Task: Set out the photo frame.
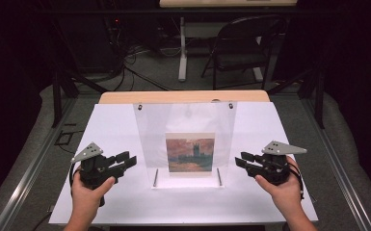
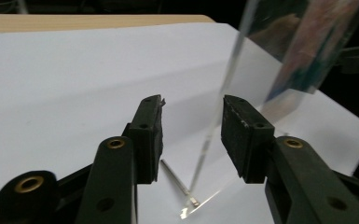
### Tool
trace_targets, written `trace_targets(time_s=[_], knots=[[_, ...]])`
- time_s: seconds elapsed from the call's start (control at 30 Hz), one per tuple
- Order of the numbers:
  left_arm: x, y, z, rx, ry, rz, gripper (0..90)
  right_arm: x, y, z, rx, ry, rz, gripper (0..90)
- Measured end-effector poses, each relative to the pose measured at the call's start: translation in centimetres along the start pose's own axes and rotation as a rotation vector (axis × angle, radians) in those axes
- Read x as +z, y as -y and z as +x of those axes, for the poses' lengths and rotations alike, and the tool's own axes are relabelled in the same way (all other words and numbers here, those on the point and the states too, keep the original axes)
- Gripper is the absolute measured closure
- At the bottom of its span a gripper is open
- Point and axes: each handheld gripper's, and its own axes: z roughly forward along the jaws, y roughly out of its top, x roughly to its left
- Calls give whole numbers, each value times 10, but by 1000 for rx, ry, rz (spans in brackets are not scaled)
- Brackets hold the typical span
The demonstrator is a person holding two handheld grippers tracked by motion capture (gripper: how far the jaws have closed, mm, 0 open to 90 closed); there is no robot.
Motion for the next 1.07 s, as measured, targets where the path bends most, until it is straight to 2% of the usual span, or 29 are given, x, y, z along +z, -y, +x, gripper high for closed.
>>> trace_targets(time_s=[0.07, 0.2, 0.27, 0.33, 0.47, 0.6, 0.73, 0.87, 1.07], knots=[[1, 8, 6, -6, -32, -7, 539, 0, 6, -4, 7, 29, -9, 624], [8, 28, 18, -7, -114, -8, 491, 4, 21, -13, 42, 54, 9, 588], [13, 37, 23, -28, -129, -7, 466, 9, 29, -15, 50, 56, 18, 571], [18, 45, 27, -31, -148, 5, 457, 15, 36, -15, 31, 71, 31, 543], [27, 54, 31, 34, -188, 38, 438, 24, 45, -15, -14, 103, 46, 513], [35, 61, 34, 29, -175, 74, 437, 29, 55, -17, 1, 118, 39, 444], [37, 62, 33, 33, -162, 79, 427, 37, 65, -22, 30, 112, 73, 435], [40, 63, 33, 31, -154, 105, 417, 45, 70, -24, 52, 100, 106, 431], [44, 65, 36, 14, -159, 141, 403, 52, 73, -24, 43, 99, 146, 429]])
